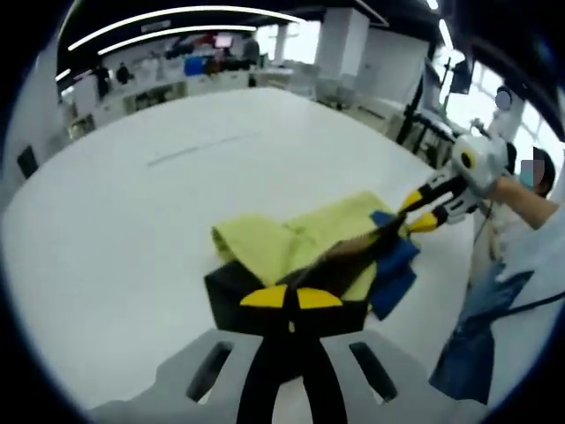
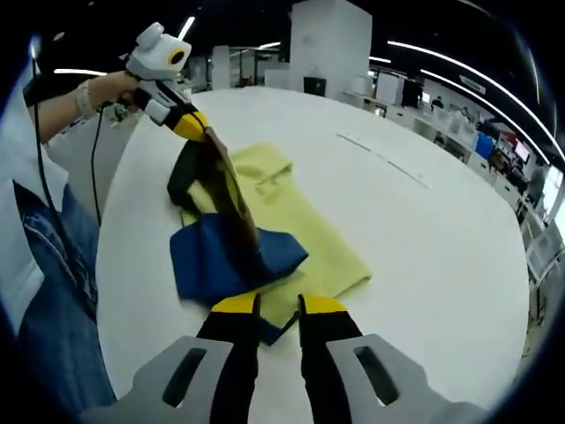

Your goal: Fold the garment on the visible template until the final outline fits inside the template.

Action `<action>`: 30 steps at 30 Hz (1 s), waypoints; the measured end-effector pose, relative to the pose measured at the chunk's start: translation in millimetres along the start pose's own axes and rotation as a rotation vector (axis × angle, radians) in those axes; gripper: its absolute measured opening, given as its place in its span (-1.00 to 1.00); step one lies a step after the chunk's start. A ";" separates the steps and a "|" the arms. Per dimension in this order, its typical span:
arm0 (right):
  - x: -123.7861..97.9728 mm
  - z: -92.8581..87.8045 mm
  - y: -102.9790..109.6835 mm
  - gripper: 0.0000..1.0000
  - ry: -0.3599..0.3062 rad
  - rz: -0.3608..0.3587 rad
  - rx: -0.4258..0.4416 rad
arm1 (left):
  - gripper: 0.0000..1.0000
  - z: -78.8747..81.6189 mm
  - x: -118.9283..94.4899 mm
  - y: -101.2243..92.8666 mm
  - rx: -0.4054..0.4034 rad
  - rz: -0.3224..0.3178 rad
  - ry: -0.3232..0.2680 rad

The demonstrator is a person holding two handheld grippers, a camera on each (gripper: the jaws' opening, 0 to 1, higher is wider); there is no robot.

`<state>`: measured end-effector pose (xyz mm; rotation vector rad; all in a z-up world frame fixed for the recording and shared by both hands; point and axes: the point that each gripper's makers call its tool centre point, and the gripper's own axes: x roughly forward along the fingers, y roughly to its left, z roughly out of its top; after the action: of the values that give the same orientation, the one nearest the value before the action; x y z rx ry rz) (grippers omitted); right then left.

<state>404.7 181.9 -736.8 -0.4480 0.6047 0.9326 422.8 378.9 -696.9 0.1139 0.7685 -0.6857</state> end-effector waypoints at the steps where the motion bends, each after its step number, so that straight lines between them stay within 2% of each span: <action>1: 1.2 1.7 -0.7 -0.65 -0.004 -0.002 -0.001 | -1.00 -0.8 0.3 0.5 -0.001 0.000 0.002; 8: 11.4 16.4 -4.3 -0.60 -0.049 0.004 -0.033 | -1.00 -0.7 0.1 5.0 -0.015 0.003 -0.009; 13: 18.7 22.2 -8.1 -0.62 -0.054 0.003 -0.114 | -1.00 -1.4 -2.3 9.7 -0.032 0.012 -0.014; 23: 23.6 32.7 -12.5 -0.58 -0.074 0.007 -0.137 | -1.00 -4.4 -2.7 20.4 -0.059 0.030 -0.015; 27: 27.2 39.6 -9.9 -0.61 -0.085 0.012 -0.180 | -1.00 -7.1 -2.8 24.5 -0.069 0.038 -0.011; 30: 28.4 48.0 -10.1 -0.61 -0.115 0.016 -0.153 | -1.00 -9.5 -3.5 27.1 -0.077 0.042 -0.006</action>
<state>439.8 222.5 -718.4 -0.5229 0.4351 1.0163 431.8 405.1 -705.5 0.0573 0.7835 -0.6155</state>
